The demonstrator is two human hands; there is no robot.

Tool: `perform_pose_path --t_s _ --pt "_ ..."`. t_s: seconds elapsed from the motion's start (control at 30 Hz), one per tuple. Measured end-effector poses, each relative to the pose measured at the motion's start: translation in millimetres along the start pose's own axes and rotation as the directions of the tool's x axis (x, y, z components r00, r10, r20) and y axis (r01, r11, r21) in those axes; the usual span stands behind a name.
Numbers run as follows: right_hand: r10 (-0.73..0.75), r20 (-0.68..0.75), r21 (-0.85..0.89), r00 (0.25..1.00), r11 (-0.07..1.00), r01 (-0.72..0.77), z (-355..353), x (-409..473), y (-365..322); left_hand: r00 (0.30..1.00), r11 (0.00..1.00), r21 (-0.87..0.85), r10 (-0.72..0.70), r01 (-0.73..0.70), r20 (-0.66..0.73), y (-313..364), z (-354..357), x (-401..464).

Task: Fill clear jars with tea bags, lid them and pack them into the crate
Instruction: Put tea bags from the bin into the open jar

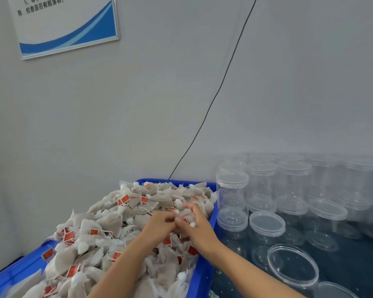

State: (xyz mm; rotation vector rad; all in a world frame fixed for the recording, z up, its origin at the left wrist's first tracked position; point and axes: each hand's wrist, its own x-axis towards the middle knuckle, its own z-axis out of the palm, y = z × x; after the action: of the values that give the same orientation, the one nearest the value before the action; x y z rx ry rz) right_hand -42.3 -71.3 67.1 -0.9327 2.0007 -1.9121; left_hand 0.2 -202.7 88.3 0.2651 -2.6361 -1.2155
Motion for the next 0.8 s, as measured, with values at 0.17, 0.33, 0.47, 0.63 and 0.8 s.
perform_pose_path --t_s 0.17,0.33,0.47,0.63,0.8 --pt "0.163 -0.203 -0.004 0.965 0.986 -0.167 2.2 5.5 3.6 0.986 0.977 0.187 0.123 -0.101 -0.112 -6.5 -21.7 -0.9" --pt "0.336 -0.205 0.192 0.919 0.935 -0.299 -2.3 12.7 1.4 0.976 0.76 0.646 0.081 0.071 -0.202 -31.4 -52.5 0.6" --pt "0.371 -0.221 0.303 0.902 0.905 -0.298 -5.6 14.6 1.9 0.991 0.672 0.737 0.036 0.071 -0.128 -36.6 -51.1 7.0" --pt "0.284 -0.276 0.213 0.918 0.95 -0.23 -7.8 12.5 -1.2 0.977 0.629 0.77 0.078 0.107 -0.2 -33.6 -48.2 4.6" --pt "0.2 -0.076 0.228 0.977 0.957 -0.178 -11.9 2.0 -9.6 0.916 0.966 0.243 0.179 -0.094 -0.358 -12.0 -42.8 -2.0"
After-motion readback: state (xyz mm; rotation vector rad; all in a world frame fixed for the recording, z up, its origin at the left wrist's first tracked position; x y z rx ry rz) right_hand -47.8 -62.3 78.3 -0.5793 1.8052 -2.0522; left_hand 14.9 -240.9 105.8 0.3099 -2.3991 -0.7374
